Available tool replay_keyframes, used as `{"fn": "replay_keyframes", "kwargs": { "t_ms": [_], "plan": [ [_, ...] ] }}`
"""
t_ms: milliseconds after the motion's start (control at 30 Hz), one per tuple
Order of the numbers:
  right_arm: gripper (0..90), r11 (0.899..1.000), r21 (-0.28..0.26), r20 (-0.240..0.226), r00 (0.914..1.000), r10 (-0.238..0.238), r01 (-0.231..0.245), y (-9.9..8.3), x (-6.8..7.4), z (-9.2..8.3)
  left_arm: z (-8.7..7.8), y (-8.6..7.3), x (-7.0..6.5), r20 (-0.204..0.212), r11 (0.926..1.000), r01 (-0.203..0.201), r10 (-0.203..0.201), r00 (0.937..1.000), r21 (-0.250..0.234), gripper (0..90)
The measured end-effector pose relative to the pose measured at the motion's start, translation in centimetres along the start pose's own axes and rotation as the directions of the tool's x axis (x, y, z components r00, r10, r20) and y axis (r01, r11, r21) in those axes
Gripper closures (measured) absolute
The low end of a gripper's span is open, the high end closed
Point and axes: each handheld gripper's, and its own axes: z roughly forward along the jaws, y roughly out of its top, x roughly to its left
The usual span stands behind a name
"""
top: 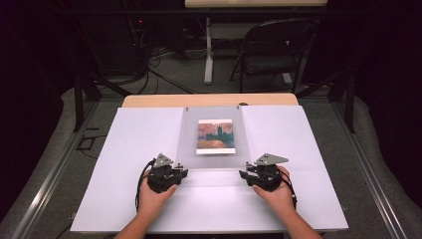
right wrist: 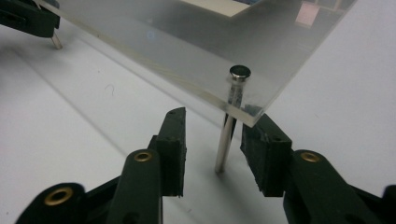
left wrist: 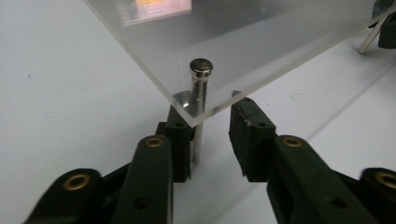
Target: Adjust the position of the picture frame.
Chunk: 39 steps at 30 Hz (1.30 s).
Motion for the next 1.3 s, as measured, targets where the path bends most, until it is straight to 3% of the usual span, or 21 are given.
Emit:
{"fn": "replay_keyframes", "kwargs": {
  "t_ms": [300,467,533,633,800,933,1000,1067,1167,1300],
  "plan": [
    [45.7,0.999,0.013,0.007,0.999,-0.044,0.043,-0.3,1.3,-1.0,-0.8,-0.3,-0.9,-0.002,0.9998,-0.019,0.019,0.9998,-0.005,45.1],
    [43.5,0.998,0.014,0.023,0.9981,-0.057,0.057,-0.5,1.4,-1.5,-1.6,-0.6,-0.8,0.007,0.9999,-0.004,0.004,1.0,-0.009,40.1],
    [43.6,0.999,0.019,0.019,0.9986,-0.049,0.048,-0.6,1.4,-1.9,-1.8,-0.8,-0.7,0.009,0.9998,-0.019,0.019,0.9998,-0.007,38.3],
    [43.1,0.999,0.019,0.016,0.9988,-0.047,0.046,-0.9,1.3,-2.4,-2.4,-1.1,-0.8,0.002,1.0,-0.003,0.003,1.0,-0.006,38.0],
    [39.9,0.999,0.02,0.028,0.9989,-0.038,0.037,-1.4,1.1,-3.4,-3.3,-1.3,-0.8,-0.009,0.9995,-0.011,0.011,0.9999,-0.028,37.4],
    [39.1,1.0,-0.006,0.041,0.9989,-0.021,0.022,-1.4,0.7,-3.9,-3.5,-1.4,-0.4,-0.008,0.9995,-0.01,0.01,0.9999,-0.029,36.6],
    [39.1,1.0,-0.018,0.047,0.9988,-0.015,0.016,-1.3,0.4,-4.0,-3.5,-1.4,-0.2,0.014,0.9987,0.005,-0.004,0.9999,-0.05,36.9],
    [41.1,1.0,-0.014,0.037,0.9993,-0.005,0.006,-1.3,0.3,-4.1,-3.7,-1.3,-0.1,-0.001,0.9986,0.002,-0.002,1.0,-0.053,36.9],
    [44.7,1.0,0.007,0.024,0.9997,0.007,-0.007,-1.2,0.3,-4.3,-4.1,-1.2,-0.1,0.011,0.9983,0.015,-0.014,0.9998,-0.056,38.7],
    [44.6,1.0,0.025,0.03,0.9996,-0.005,0.004,-0.9,0.4,-4.8,-5.0,-0.9,-0.2,0.013,0.9987,-0.008,0.008,0.9999,-0.05,38.6]
  ]
}}
